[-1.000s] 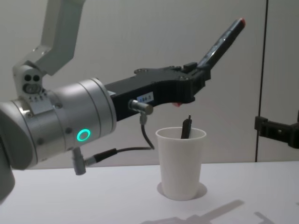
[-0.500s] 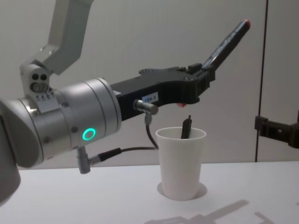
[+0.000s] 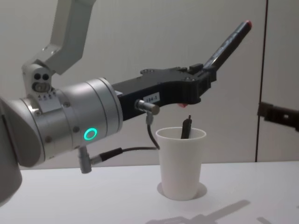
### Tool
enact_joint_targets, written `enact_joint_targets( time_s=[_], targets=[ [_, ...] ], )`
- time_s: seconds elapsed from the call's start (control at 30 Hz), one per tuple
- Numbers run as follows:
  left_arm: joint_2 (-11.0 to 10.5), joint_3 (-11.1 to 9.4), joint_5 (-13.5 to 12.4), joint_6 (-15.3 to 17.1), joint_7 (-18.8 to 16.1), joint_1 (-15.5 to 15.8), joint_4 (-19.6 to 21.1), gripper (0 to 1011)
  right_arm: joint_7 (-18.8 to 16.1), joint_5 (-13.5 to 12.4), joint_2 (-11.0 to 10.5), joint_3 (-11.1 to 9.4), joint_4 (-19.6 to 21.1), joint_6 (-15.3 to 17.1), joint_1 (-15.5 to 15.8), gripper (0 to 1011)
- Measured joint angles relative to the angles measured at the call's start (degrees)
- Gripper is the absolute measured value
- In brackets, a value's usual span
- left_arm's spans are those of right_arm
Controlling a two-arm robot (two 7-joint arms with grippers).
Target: Place the pen into the pen holder.
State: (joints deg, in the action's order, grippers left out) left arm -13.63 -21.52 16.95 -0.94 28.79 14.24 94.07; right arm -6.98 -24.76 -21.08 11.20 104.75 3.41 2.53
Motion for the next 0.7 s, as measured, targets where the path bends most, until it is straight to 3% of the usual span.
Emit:
enact_joint_targets(
  time_s=[0.17,0.27,0.3,0.7],
  targets=[
    [0.02,-0.03,-0.03,0.02,0.03,0.02,-0.03,177,-0.81,-3.91,-0.77,-0.88,1.56,0.92,0.7,1001],
    [0.04,-0.04,-0.04,0.02,0.04,0.04,-0.04,176,-1.34,-7.55,-1.29,-1.57,2.62,1.73,1.17,1001],
    [0.05,-0.03,-0.05,0.03,0.05,0.04,-0.06,177,-1.34,-7.55,-1.29,-1.57,2.62,1.73,1.17,1001],
    [0.06,-0.03,-0.06,0.02,0.05,0.09,-0.08,177,-2.87,-20.61,-2.7,-3.89,5.08,5.52,2.09,1001]
  ],
)
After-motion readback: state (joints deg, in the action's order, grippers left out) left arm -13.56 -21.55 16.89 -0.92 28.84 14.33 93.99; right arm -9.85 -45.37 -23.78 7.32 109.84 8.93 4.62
